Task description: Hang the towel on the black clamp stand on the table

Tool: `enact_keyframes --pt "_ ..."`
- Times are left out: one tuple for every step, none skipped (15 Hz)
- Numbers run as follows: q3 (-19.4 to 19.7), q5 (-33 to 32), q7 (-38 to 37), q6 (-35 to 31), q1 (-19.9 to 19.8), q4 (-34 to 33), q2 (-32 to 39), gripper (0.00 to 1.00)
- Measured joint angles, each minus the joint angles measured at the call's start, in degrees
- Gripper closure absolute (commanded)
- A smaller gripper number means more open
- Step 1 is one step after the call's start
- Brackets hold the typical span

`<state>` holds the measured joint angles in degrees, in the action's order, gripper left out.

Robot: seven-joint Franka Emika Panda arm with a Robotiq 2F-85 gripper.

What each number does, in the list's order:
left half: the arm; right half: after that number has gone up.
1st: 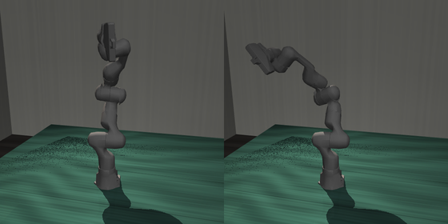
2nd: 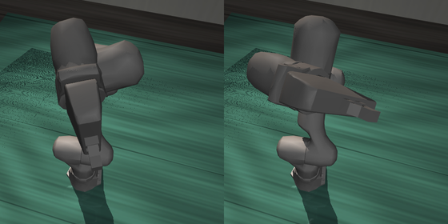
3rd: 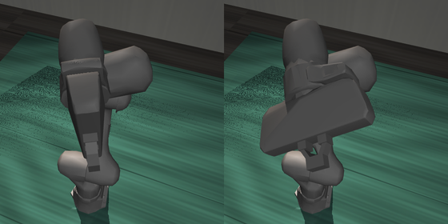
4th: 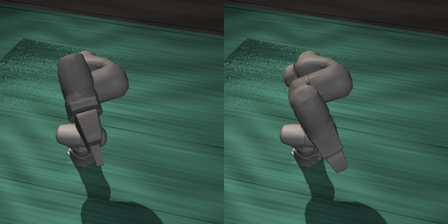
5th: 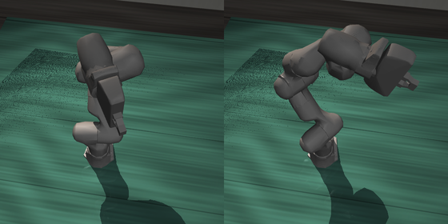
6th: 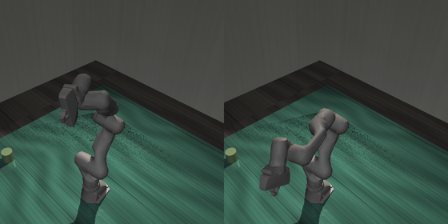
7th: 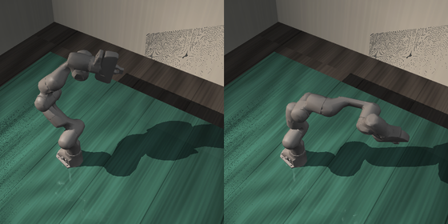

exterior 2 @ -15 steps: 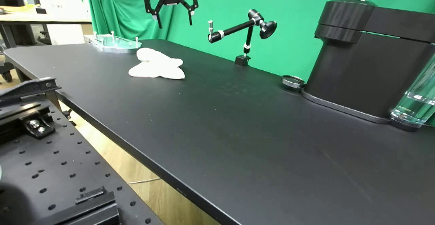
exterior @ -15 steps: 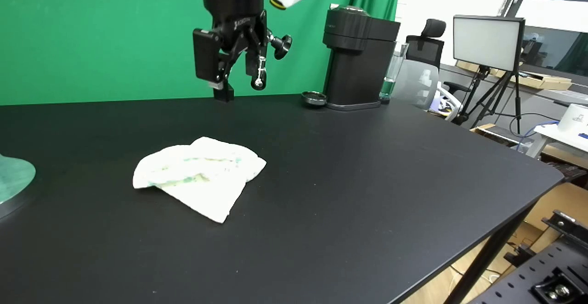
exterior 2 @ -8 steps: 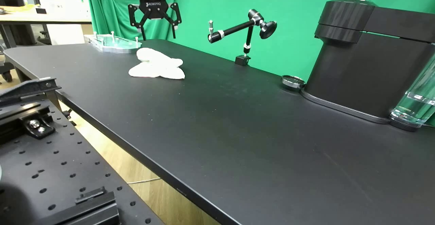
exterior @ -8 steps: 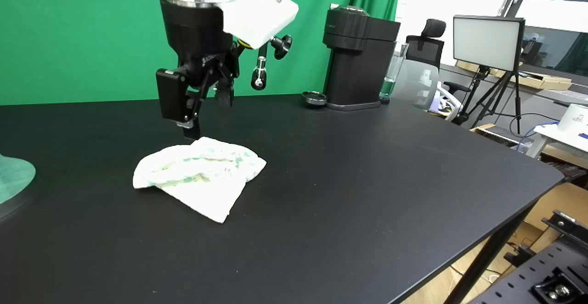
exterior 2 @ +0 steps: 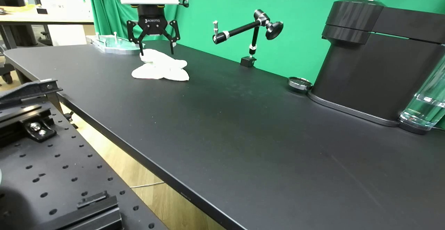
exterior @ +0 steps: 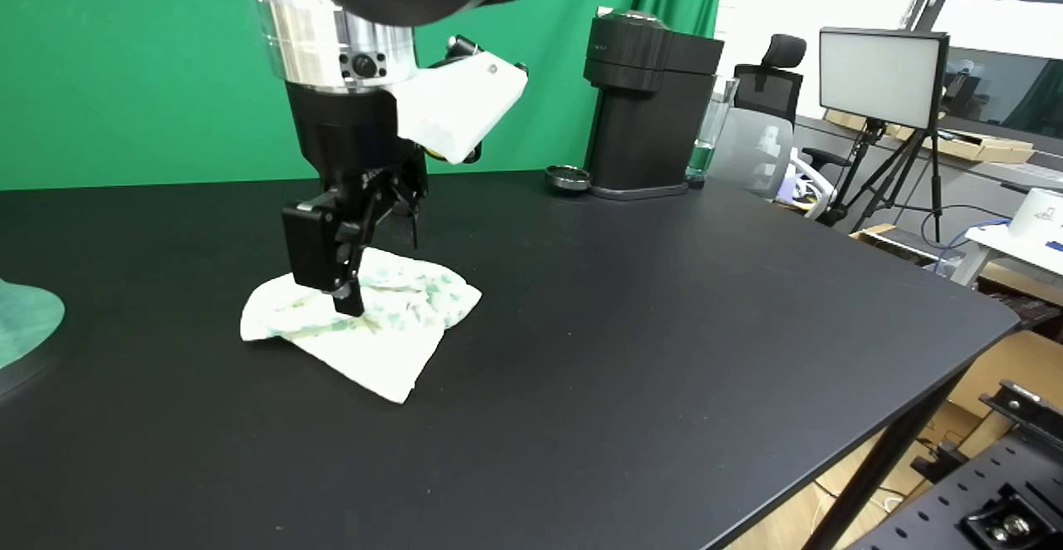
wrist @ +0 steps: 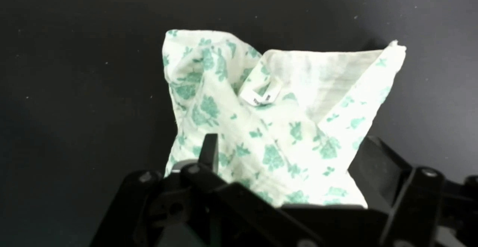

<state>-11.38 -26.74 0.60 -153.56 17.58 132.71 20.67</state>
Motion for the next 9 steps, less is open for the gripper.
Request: enact_keyframes --pt "0.2 0.0 0.03 -0.12 0.0 -0.15 0.65 0.4" --pt "0.43 0.02 0.05 -0.34 0.0 -0.31 1.25 0.49" --pt "0.67 0.06 0.08 -0.6 0.0 -0.52 1.85 0.55" --pt "0.86 0.2 0.14 -0.78 0.0 -0.75 2.35 0.63" --pt "1.01 0.54 0.26 -0.89 0.0 -0.96 2.78 0.69" --pt "1.14 0.94 0.45 -0.95 0.0 -1.14 3.1 0.75" --pt "1.29 1.17 0.53 -0.98 0.0 -1.32 3.32 0.83" --pt "1.45 1.35 0.56 -0.99 0.0 -1.46 3.42 0.89" --pt "1.59 1.61 0.56 -0.99 0.0 -1.55 3.42 0.97"
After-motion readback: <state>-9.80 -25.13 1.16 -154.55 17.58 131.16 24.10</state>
